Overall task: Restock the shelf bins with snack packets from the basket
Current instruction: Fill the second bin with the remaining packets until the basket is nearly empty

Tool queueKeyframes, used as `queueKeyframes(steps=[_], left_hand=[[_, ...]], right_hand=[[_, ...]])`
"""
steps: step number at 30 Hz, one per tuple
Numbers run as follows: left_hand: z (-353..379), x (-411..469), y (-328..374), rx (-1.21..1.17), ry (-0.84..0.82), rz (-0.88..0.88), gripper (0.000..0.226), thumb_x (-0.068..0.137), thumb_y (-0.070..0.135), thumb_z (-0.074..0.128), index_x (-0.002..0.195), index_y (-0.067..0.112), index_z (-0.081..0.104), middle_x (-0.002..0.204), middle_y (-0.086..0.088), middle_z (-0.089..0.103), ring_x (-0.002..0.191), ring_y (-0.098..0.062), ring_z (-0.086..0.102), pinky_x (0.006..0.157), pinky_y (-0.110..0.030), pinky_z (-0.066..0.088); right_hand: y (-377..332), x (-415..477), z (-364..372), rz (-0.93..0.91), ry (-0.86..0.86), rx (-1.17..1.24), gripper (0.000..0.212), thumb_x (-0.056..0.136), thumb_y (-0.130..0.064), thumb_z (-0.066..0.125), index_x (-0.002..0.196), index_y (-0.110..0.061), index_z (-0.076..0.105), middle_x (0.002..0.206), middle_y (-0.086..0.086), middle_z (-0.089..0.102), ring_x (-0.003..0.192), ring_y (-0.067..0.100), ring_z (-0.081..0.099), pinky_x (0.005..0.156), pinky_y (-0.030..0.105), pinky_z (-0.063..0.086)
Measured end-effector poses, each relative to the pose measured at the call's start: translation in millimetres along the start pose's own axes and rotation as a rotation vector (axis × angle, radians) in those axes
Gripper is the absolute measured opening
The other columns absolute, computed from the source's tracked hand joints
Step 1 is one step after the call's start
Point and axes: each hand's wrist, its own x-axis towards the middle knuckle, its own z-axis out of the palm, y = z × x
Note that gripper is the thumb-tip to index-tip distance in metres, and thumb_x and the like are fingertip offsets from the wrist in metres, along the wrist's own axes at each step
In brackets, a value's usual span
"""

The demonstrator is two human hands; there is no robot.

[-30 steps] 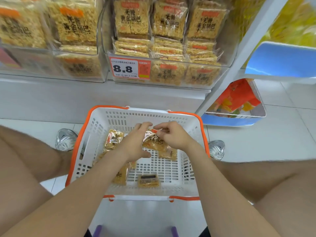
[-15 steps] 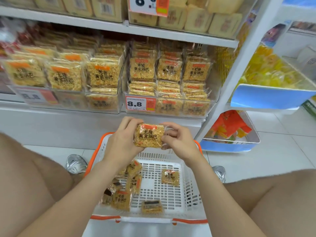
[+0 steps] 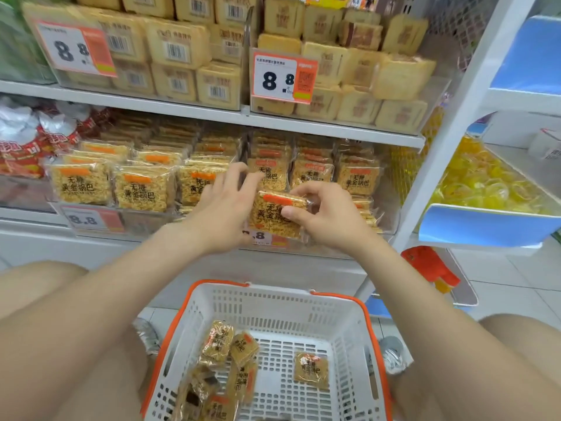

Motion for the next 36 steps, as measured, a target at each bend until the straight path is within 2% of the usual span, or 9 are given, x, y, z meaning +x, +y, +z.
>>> queueKeyframes(steps=[3,6,11,15,18,22,26,32,36], left_hand=[[-9,16,-6,0.054,-0.090,-0.034,0.134,0.075,0.036,0.090,0.165,0.022,-0.007,0.163,-0.006,0.009,0.152,-0.033,0.015,0.121,-0.053,0.026],[0,18,-8,0.066,-0.088,-0.113,0.134,0.083,0.039,0.085,0.164,0.013,-0.017,0.171,-0.010,-0.006,0.159,-0.033,0.000,0.124,-0.056,0.020],[16,28,-3,0.210,-0.226,-0.161,0.111,0.090,0.042,0.075,0.162,0.001,0.002,0.167,-0.019,-0.031,0.156,-0.044,-0.023,0.123,-0.064,0.013],[21,36,-5,0.347,-0.348,-0.158,0.084,0.092,0.044,0.070,0.155,0.004,0.030,0.169,-0.017,-0.024,0.151,-0.051,-0.029,0.120,-0.070,0.008],[23,38,-6,0.378,-0.413,-0.150,0.068,0.092,0.041,0.068,0.147,0.010,0.043,0.171,-0.015,-0.010,0.149,-0.054,-0.033,0.120,-0.074,0.003],[22,38,-5,0.375,-0.415,-0.152,0.062,0.090,0.041,0.069,0.141,0.012,0.048,0.169,-0.014,-0.002,0.150,-0.053,-0.030,0.121,-0.074,0.006],[16,37,-4,0.319,-0.345,-0.154,0.057,0.088,0.039,0.075,0.130,0.012,0.050,0.161,-0.013,0.006,0.155,-0.048,-0.017,0.121,-0.068,0.018],[16,33,-2,0.322,-0.354,-0.135,0.069,0.089,0.037,0.072,0.145,0.011,0.042,0.166,-0.016,0.003,0.154,-0.050,-0.022,0.123,-0.069,0.012],[13,26,2,0.284,-0.274,-0.120,0.063,0.089,0.038,0.074,0.140,0.013,0.047,0.166,-0.016,0.010,0.157,-0.045,-0.015,0.123,-0.068,0.008]], right_hand=[[-4,25,-7,-0.038,0.046,-0.143,0.035,0.093,-0.039,0.077,0.124,-0.025,0.069,0.099,-0.011,0.068,0.093,0.011,0.059,0.087,0.032,0.045],[1,50,-6,-0.045,0.094,-0.234,0.031,0.096,-0.035,0.074,0.123,-0.024,0.064,0.084,-0.012,0.060,0.084,0.015,0.060,0.081,0.037,0.052],[14,76,8,-0.027,0.161,-0.257,0.032,0.099,-0.035,0.070,0.128,-0.026,0.062,0.111,0.002,0.058,0.098,0.024,0.061,0.088,0.038,0.051],[23,79,31,-0.003,0.194,-0.238,0.036,0.099,-0.032,0.070,0.133,-0.026,0.062,0.124,0.007,0.061,0.112,0.026,0.060,0.095,0.038,0.046],[13,90,36,-0.033,0.206,-0.199,0.038,0.097,-0.031,0.073,0.133,-0.027,0.061,0.119,0.004,0.066,0.109,0.024,0.062,0.096,0.040,0.052],[7,94,44,-0.082,0.233,-0.304,0.039,0.097,-0.028,0.074,0.132,-0.027,0.057,0.120,0.005,0.068,0.106,0.028,0.067,0.086,0.042,0.057],[8,95,48,-0.060,0.237,-0.302,0.032,0.099,-0.027,0.071,0.130,-0.023,0.066,0.135,0.006,0.050,0.099,0.025,0.064,0.083,0.033,0.046],[16,89,50,-0.076,0.127,-0.351,0.048,0.093,-0.022,0.078,0.138,-0.027,0.063,0.134,0.007,0.046,0.114,0.027,0.057,0.102,0.045,0.052],[16,80,50,-0.056,0.130,-0.380,0.057,0.096,-0.023,0.073,0.149,-0.029,0.053,0.140,0.011,0.036,0.124,0.036,0.048,0.106,0.047,0.049]])
